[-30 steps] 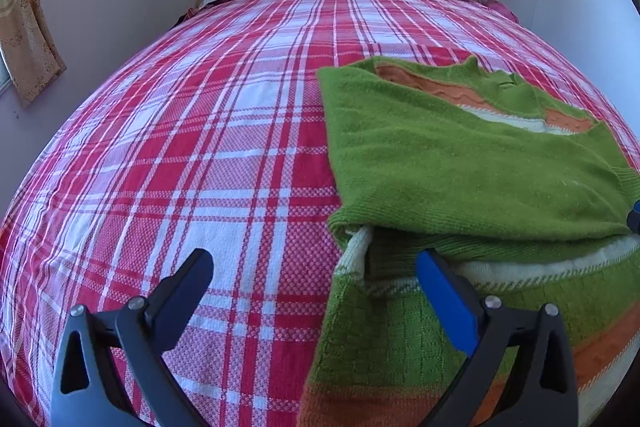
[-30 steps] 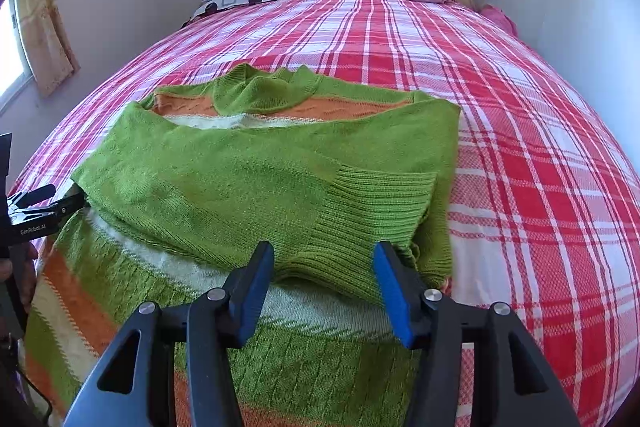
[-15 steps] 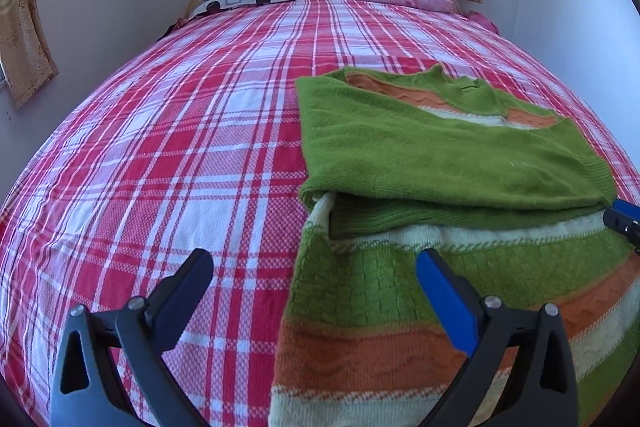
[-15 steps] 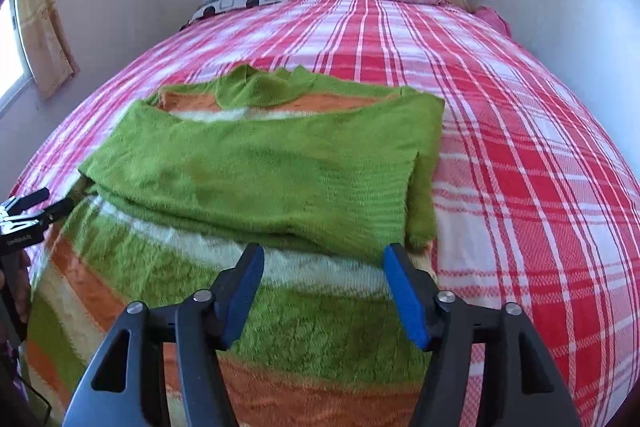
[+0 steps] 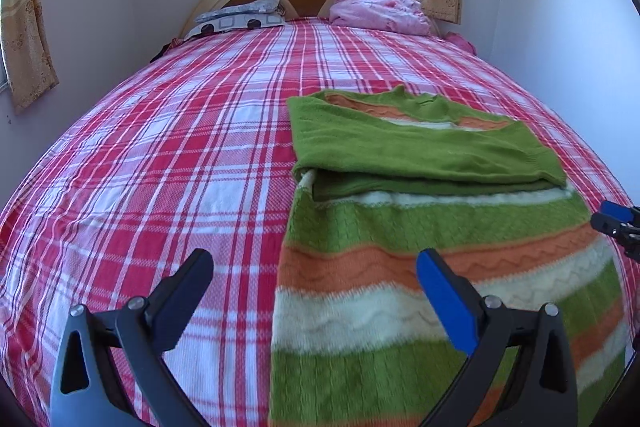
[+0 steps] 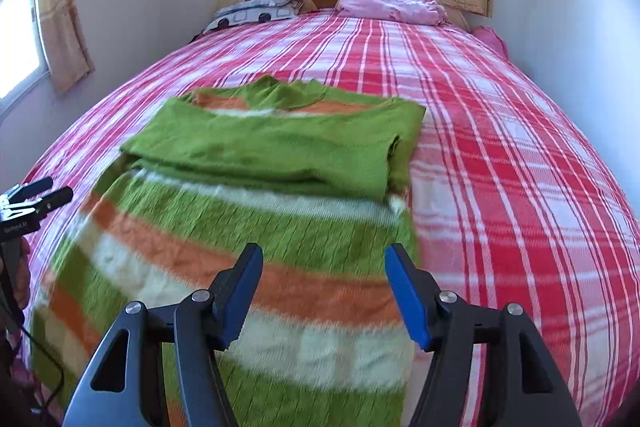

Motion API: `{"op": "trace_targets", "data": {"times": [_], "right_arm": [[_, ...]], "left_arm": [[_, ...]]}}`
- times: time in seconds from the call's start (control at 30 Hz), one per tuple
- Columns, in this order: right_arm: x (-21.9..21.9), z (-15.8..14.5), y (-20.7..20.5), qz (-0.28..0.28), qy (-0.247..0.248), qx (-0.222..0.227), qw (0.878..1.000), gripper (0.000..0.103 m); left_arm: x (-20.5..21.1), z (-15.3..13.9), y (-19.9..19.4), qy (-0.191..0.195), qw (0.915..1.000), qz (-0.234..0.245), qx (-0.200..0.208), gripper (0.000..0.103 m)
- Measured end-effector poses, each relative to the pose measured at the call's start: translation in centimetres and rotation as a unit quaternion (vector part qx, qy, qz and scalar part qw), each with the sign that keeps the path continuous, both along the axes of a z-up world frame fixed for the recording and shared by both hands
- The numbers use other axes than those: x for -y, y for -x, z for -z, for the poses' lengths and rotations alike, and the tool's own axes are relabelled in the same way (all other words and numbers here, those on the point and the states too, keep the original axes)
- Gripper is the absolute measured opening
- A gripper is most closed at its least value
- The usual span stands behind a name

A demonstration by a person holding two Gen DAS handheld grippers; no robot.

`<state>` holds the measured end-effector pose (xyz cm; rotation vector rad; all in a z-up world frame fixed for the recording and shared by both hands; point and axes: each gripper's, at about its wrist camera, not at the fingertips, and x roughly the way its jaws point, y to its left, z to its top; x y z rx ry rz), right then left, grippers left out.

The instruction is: Fold small clothes

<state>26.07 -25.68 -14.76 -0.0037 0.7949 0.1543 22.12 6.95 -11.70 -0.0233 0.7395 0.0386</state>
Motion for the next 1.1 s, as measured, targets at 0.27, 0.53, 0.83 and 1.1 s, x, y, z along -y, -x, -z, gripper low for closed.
{"op": "trace_targets", "data": {"times": [0.27,0.53,0.83,1.1], "right_arm": [[-1.0,0.9,3.2,-0.008,-0.007,-0.014,1.000,0.065],[-2.0,1.2,5.7,-0.017,-0.003,-0.018,1.000,0.065],[-3.1,1.5,8.0,-0.026,-0.003,-0.026,0.999,0.065],[-3.6,2.1,10.6,-0.026,0.004,-0.037,0.999,0.065]], "left_arm": [[0.5,-0.6,3.9,-0.005,0.9998,0.015,0.011,0.103],[0.3,-0.4,6.8,0.000,0.9998,0.016,0.012,0.103],[0.5,1.1,8.9,-0.005,0.9998,0.019,-0.007,0.103],[1.4,1.7,10.9,-0.005,0.9992,0.036,-0.017,0.103]]}}
